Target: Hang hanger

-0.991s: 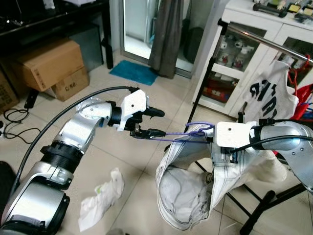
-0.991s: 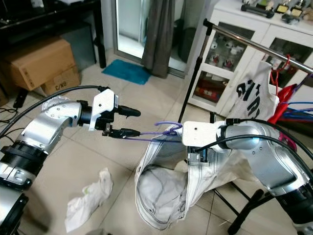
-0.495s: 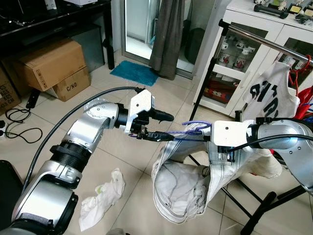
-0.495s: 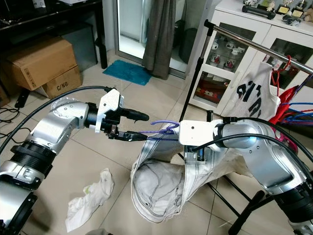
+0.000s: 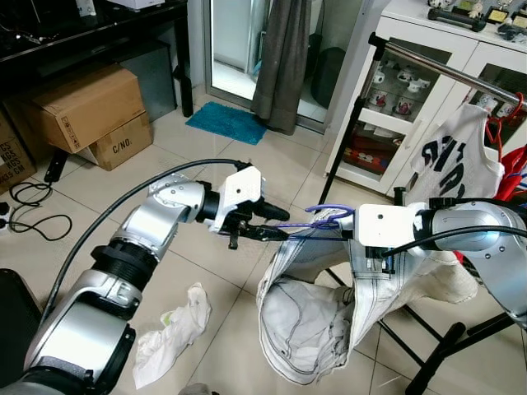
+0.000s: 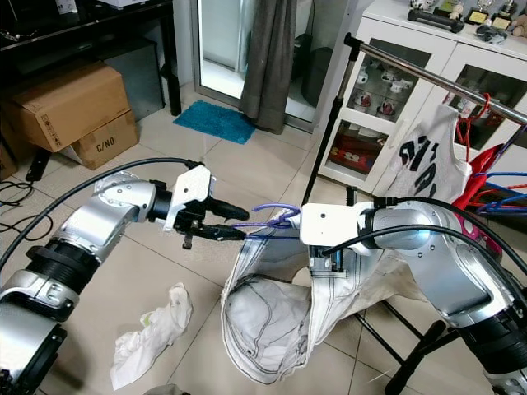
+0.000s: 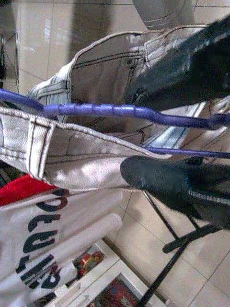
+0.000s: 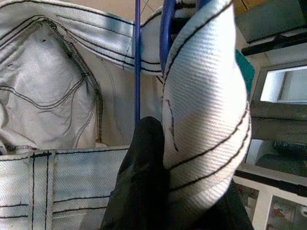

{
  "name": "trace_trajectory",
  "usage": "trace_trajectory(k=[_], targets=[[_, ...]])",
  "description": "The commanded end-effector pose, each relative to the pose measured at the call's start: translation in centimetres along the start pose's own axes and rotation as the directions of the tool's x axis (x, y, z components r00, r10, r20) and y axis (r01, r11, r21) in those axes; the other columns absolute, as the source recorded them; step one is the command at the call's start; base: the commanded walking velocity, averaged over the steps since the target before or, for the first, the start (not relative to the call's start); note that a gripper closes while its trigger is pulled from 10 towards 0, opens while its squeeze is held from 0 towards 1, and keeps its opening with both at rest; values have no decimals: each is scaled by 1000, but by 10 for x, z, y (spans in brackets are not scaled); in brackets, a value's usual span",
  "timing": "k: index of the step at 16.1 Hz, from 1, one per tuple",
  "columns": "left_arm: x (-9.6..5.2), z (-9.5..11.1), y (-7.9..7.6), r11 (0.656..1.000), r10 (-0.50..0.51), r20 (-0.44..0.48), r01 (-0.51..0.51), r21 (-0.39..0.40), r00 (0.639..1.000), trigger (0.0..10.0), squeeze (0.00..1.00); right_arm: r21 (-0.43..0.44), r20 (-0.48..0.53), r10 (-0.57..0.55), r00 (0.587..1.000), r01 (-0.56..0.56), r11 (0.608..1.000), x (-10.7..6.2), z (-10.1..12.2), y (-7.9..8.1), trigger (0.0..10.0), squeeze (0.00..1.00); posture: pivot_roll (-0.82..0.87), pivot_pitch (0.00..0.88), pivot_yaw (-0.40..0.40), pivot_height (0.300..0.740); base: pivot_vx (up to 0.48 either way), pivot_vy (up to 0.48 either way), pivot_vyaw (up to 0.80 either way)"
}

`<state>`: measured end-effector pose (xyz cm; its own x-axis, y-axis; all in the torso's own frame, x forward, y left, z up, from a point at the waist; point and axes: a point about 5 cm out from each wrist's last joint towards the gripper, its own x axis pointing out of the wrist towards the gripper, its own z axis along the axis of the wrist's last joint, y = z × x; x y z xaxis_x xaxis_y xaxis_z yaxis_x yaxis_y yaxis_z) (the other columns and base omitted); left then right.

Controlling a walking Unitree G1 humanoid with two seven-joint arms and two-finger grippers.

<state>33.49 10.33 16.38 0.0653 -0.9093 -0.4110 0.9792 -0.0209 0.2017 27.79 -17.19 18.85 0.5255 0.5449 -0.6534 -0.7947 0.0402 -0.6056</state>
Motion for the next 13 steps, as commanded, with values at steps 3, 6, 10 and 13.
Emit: trace_trajectory(k=[3,6,10,13], targets=[[3,0,-1,998,-62,-49,63,14,997,0,0,-61,19,-21,1000,22,998,-6,12,-10,10000,0,39,0,-78,740,0,0,0],[3,-5,1,999,-39,-95,41,18,995,0,0,-67,24,-15,1000,16,998,-6,14,-10,10000,0,38,0,-78,740,0,0,0],[3,1,4,999,-1,-50,3,44,999,0,0,-76,24,-12,1000,14,997,-7,15,-12,10000,0,36,0,-77,740,0,0,0],[8,7,1,996,45,42,-48,72,998,0,0,-81,21,-9,1000,11,997,-10,15,-14,10000,0,34,0,-84,740,0,0,0]])
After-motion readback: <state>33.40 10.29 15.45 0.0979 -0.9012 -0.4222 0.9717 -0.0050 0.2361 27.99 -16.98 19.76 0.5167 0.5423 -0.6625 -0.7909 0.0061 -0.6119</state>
